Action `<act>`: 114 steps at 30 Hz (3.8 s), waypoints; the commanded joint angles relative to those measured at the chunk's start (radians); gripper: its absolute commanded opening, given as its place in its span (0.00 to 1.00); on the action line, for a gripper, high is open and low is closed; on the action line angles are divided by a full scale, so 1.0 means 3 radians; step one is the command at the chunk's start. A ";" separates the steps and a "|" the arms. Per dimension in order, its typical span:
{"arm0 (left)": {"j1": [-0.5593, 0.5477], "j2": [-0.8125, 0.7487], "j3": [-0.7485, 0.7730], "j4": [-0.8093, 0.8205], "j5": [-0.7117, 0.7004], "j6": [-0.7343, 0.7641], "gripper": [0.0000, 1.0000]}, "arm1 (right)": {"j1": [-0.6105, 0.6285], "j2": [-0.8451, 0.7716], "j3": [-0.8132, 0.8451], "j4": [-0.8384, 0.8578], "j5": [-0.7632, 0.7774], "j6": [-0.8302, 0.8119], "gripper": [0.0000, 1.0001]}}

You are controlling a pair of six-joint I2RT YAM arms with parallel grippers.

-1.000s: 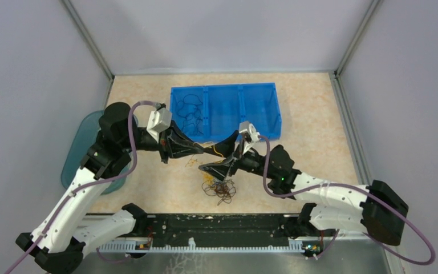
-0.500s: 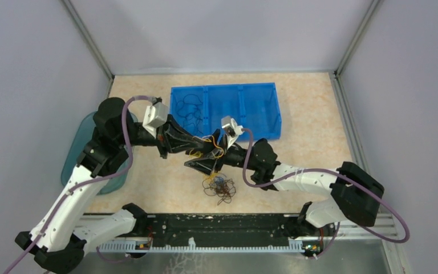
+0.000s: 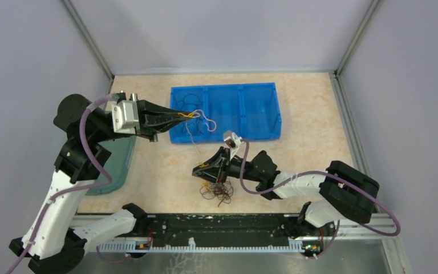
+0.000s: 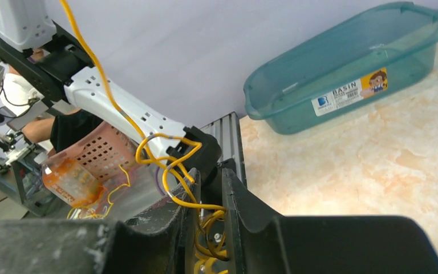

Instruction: Untangle the cables

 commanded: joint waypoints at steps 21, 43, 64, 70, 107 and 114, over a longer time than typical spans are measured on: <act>-0.0029 0.0029 0.0465 0.0946 -0.0692 0.0875 0.00 | 0.0149 0.0422 -0.0430 0.0429 0.0358 -0.0065 0.37; -0.0029 0.0179 0.0749 0.1979 -0.1043 0.1480 0.00 | 0.0305 -0.0066 -0.0598 -0.0705 0.1246 -0.0730 0.44; -0.0029 0.0037 0.0411 0.1330 -0.0659 0.0664 0.00 | 0.0298 -0.0868 0.1235 -0.1825 0.0876 -0.1450 0.79; -0.0029 0.0022 0.0332 0.1328 -0.0677 0.0583 0.00 | 0.0300 -0.0495 0.1434 -0.1663 0.0471 -0.1341 0.77; -0.0025 0.0525 0.1637 0.1913 -0.0879 0.1226 0.00 | 0.0309 0.0979 0.0641 -0.0232 0.0356 -0.0334 0.33; -0.0024 0.0642 0.1939 0.1933 -0.0898 0.1427 0.00 | 0.0310 0.1096 0.0399 0.0032 0.0412 -0.0213 0.34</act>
